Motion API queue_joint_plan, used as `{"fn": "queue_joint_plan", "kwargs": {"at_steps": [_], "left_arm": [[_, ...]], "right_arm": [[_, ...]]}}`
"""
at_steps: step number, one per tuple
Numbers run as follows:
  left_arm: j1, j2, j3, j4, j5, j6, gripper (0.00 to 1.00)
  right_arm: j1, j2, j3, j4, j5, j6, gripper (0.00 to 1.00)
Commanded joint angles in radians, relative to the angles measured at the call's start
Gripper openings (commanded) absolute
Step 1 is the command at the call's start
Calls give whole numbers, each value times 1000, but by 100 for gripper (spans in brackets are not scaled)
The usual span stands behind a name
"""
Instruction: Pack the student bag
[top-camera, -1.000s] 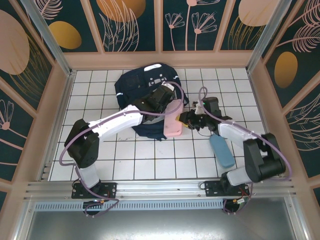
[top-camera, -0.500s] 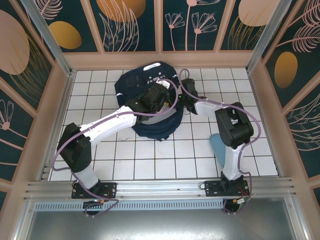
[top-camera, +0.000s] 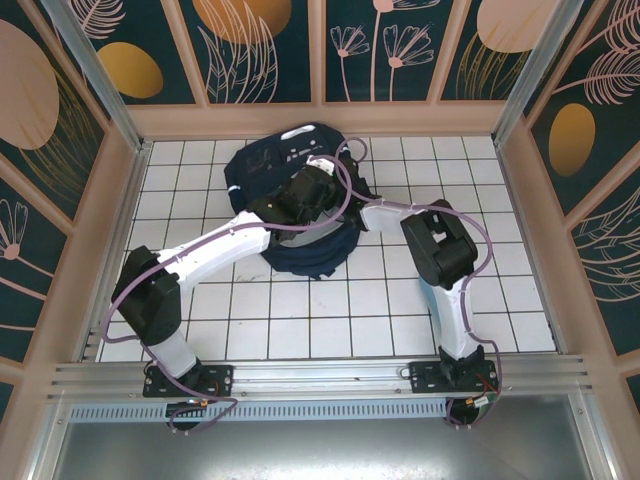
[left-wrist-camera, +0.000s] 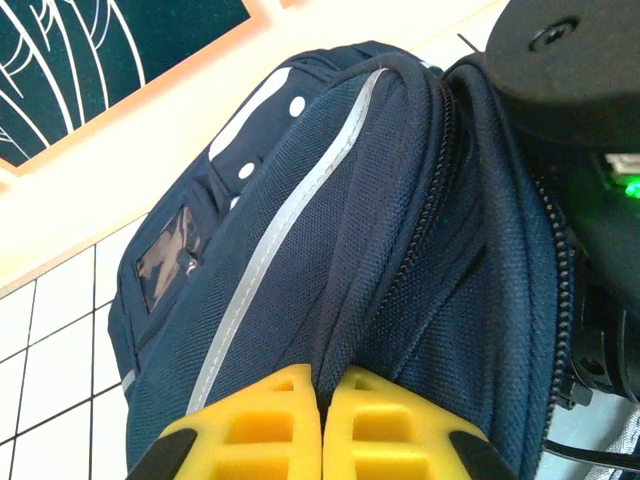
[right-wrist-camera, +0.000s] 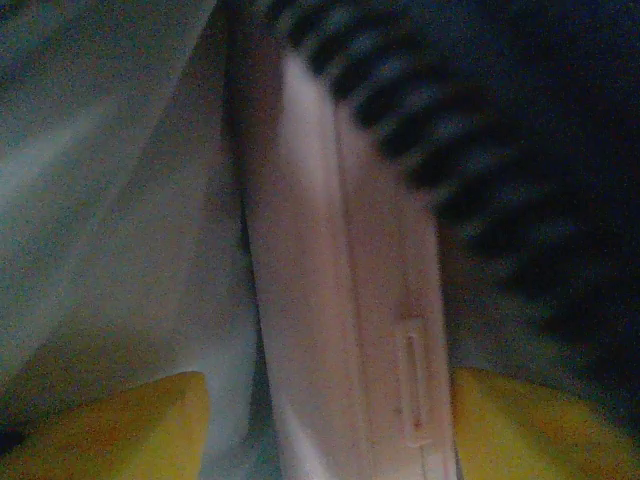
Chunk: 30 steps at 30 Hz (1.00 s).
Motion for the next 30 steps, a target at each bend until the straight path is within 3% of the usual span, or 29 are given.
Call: {"fn": "queue_joint_plan", "kwargs": {"at_steps": [1, 10, 13, 17, 21, 25, 30], "left_arm": [[-18, -79, 11, 126, 4, -49, 0], [-18, -82, 7, 132, 41, -64, 0], [-17, -75, 6, 116, 88, -84, 1], [-13, -57, -2, 75, 162, -130, 16], [28, -67, -33, 44, 281, -244, 43], [86, -137, -114, 65, 342, -328, 60], [129, -204, -203, 78, 349, -365, 73]], "right_arm": [[5, -69, -38, -81, -19, 50, 73], [-37, -421, -483, -12, -205, 65, 73], [-38, -565, -634, -31, -179, 36, 70], [-72, -760, -707, -238, -34, -92, 71], [-85, -894, -706, -405, 66, -240, 72], [-89, -919, -642, -502, 66, -357, 72], [-54, -855, -556, -527, 38, -391, 71]]}}
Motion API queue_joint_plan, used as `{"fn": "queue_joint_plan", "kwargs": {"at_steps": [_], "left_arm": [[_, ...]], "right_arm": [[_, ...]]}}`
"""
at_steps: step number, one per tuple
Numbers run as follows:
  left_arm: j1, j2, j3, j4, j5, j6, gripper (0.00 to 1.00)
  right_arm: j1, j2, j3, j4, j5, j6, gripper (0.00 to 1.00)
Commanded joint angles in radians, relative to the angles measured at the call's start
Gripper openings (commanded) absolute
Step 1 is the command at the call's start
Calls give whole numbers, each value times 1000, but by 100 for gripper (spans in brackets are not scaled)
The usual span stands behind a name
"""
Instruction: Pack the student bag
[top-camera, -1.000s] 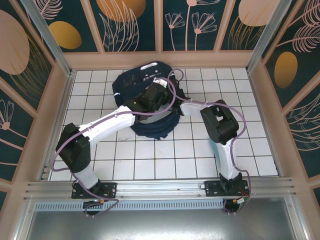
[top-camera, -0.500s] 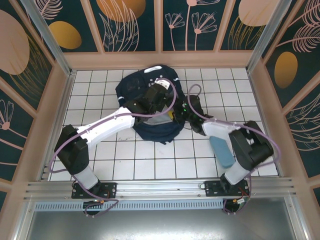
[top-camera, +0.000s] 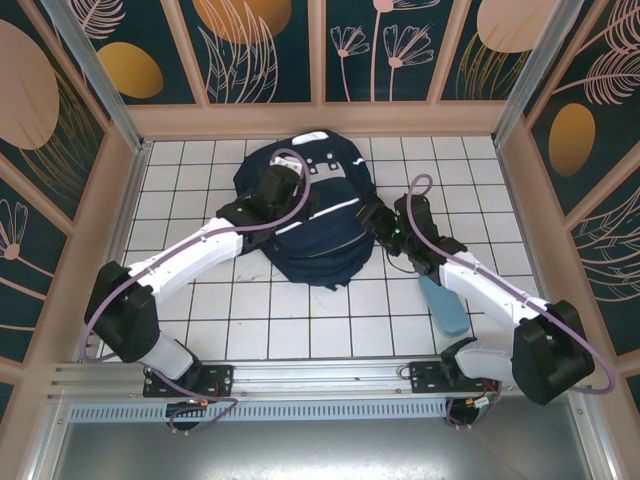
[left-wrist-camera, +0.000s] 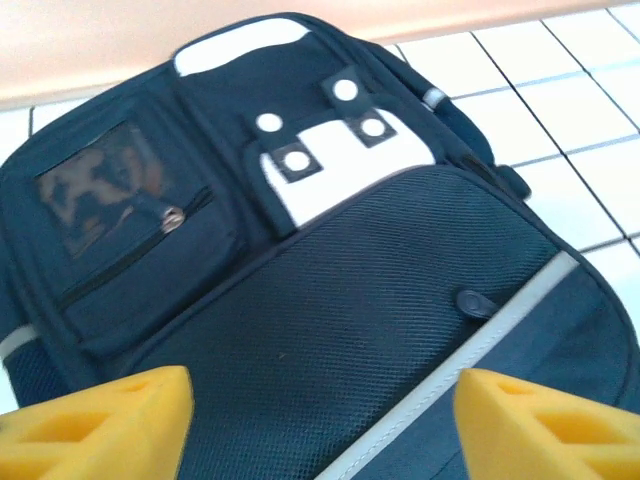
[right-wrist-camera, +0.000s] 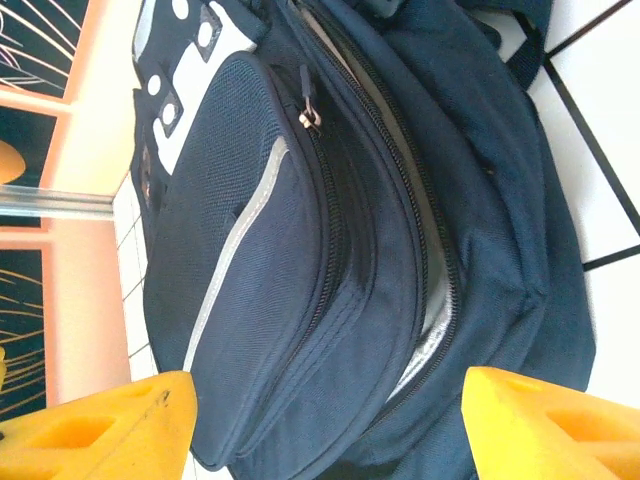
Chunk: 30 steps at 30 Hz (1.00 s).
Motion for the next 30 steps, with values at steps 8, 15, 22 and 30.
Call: {"fn": "queue_joint_plan", "kwargs": {"at_steps": [8, 15, 22, 30], "left_arm": [[50, -99, -126, 11, 6, -124, 76], [88, -174, -227, 19, 8, -189, 80], [142, -250, -361, 18, 54, -207, 79], [165, -301, -442, 7, 101, -224, 77]], "right_arm": [[90, 190, 162, -70, -43, 7, 61], [134, 261, 203, -27, -57, 176, 51], [137, 335, 215, 43, -124, 291, 47], [128, 411, 273, 70, -151, 292, 17]]}}
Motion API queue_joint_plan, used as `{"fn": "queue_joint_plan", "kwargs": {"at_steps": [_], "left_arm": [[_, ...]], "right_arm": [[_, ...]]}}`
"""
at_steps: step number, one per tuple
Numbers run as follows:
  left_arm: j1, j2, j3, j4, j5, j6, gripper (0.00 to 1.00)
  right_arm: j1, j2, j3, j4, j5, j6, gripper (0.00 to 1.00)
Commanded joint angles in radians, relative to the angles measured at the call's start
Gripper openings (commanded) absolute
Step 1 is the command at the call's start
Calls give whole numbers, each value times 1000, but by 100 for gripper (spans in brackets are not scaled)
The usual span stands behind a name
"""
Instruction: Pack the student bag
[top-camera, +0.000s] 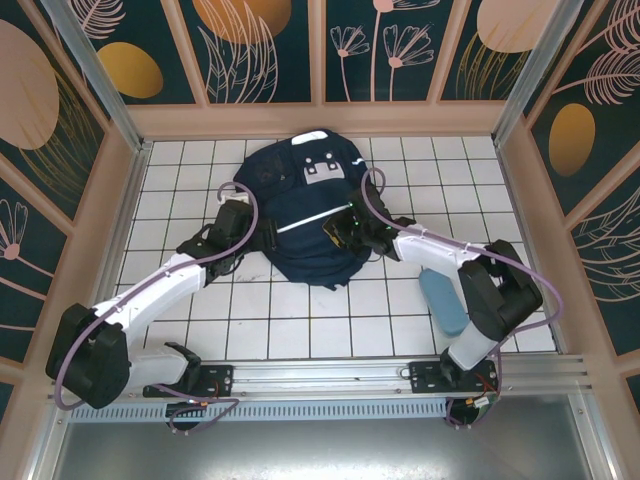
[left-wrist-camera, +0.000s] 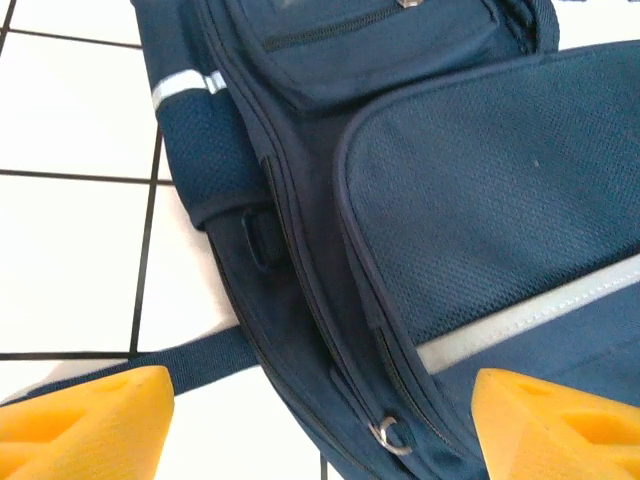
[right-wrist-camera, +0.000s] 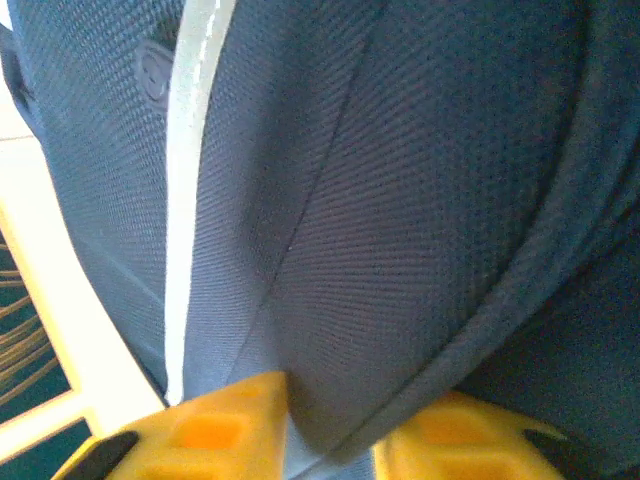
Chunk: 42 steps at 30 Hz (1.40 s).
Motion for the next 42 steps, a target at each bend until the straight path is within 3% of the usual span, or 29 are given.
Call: {"fn": "queue_joint_plan", "kwargs": {"at_steps": [1, 7, 19, 24, 28, 34, 39, 42], "left_arm": [[7, -26, -29, -5, 36, -20, 77], [7, -29, -60, 52, 154, 54, 73], [7, 48, -151, 390, 338, 265, 72], [8, 122, -133, 425, 365, 355, 72], [8, 196, -89, 403, 420, 400, 66], [7, 213, -103, 473, 373, 427, 62], [7, 213, -118, 529, 369, 452, 46], [8, 197, -137, 550, 395, 461, 28]], "right_arm": [[-8, 10, 55, 50, -4, 5, 13], [-83, -68, 80, 50, 8, -78, 0], [-193, -112, 147, 138, -185, -103, 0], [-212, -86, 193, 157, -233, -95, 0], [-221, -71, 216, 167, -259, -90, 0], [-231, -67, 218, 171, -275, -89, 0], [-232, -73, 217, 173, -271, -89, 0], [-232, -76, 216, 171, -263, -89, 0]]}}
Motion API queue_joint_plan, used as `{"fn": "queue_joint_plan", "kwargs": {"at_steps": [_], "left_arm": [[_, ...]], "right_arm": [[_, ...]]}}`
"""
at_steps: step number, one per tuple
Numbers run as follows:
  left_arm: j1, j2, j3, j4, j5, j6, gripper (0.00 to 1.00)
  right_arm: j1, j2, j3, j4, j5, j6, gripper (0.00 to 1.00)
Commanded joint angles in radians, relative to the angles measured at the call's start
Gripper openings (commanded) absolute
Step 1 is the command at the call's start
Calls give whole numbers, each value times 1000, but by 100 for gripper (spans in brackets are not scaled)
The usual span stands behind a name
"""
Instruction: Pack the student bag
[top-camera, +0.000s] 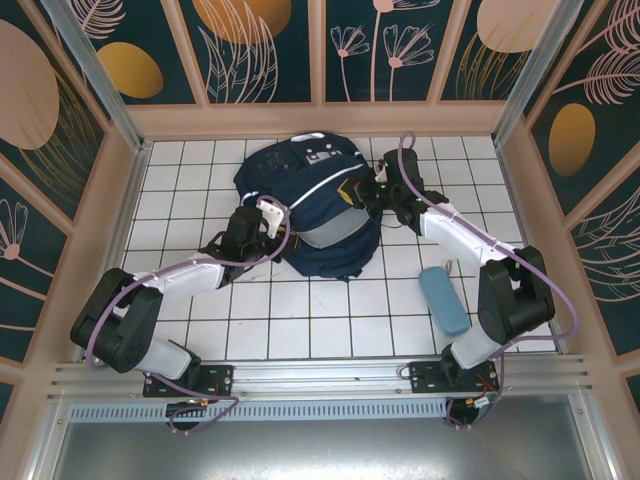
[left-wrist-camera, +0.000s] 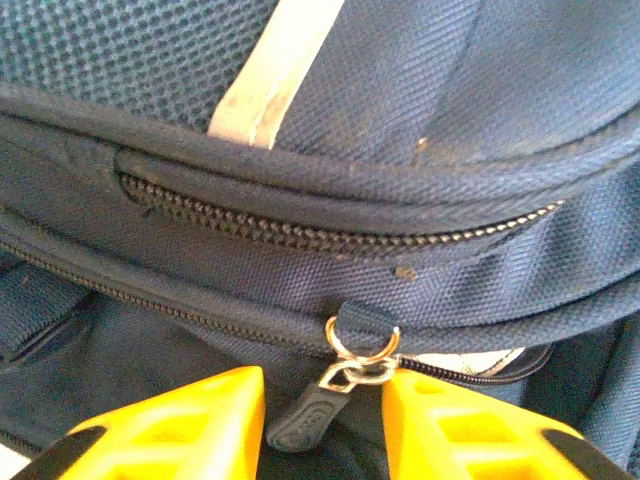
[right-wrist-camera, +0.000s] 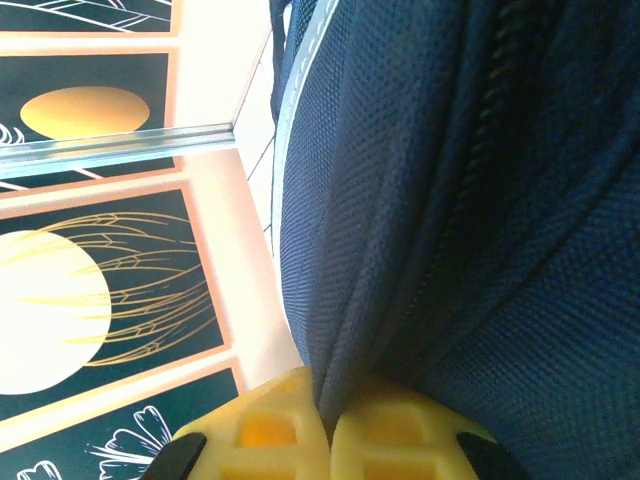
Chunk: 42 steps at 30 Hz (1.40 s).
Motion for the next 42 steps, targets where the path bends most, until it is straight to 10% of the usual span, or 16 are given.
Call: {"fn": "queue_joint_plan", "kwargs": {"at_steps": [1, 8, 26, 32, 42], "left_arm": [[7, -23, -28, 68, 32, 24, 23], [6, -64, -47, 22, 102, 9, 0], [-10, -156, -91, -12, 153, -171, 0], [-6, -127, -7, -193, -141, -180, 40], [30, -1, 48, -127, 96, 80, 53]], "right_arm": [[-16, -13, 65, 153, 2, -3, 0], [-15, -12, 68, 150, 18, -6, 0], [-10, 59, 66, 163, 23, -13, 0], [-20, 52, 62, 147, 22, -26, 0], [-24, 38, 67, 144, 14, -29, 0]]}}
